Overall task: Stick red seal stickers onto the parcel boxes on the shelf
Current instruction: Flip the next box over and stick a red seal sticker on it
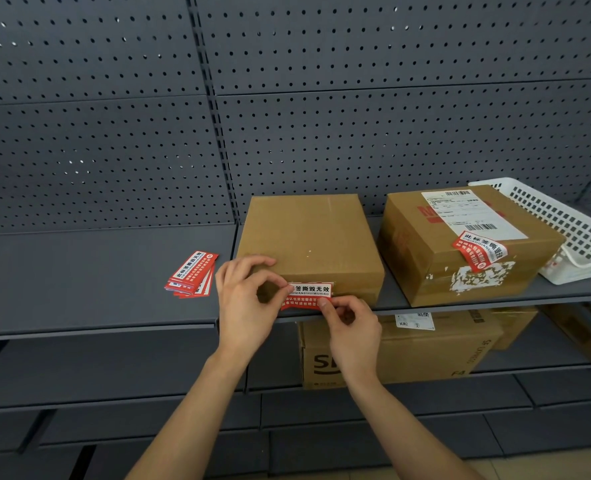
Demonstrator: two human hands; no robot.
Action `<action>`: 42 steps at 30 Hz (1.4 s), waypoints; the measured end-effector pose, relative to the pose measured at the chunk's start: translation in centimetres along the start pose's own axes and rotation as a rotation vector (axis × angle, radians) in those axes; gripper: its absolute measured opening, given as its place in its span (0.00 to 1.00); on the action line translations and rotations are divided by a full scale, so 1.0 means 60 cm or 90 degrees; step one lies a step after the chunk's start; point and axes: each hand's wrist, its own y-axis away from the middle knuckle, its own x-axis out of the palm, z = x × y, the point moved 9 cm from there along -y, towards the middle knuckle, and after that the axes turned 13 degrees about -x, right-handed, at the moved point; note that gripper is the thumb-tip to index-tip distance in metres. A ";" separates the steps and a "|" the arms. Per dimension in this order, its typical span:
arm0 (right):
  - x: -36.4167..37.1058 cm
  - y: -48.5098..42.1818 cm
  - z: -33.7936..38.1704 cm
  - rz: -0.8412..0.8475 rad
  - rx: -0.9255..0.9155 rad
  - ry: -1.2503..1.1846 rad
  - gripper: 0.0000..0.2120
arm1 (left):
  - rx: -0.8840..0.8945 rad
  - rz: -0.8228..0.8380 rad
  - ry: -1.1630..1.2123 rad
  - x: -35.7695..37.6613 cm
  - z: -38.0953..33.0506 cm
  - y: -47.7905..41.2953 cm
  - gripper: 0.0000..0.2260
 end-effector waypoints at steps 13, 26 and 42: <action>-0.012 -0.012 0.011 0.038 -0.030 0.137 0.11 | -0.027 -0.019 -0.004 -0.004 -0.001 0.002 0.18; -0.057 -0.040 0.140 -0.005 -0.390 0.389 0.31 | -0.021 -0.034 -0.023 0.005 0.001 0.010 0.21; 0.004 -0.096 0.127 0.205 -0.401 0.400 0.33 | 0.019 0.018 -0.029 0.005 0.011 -0.008 0.14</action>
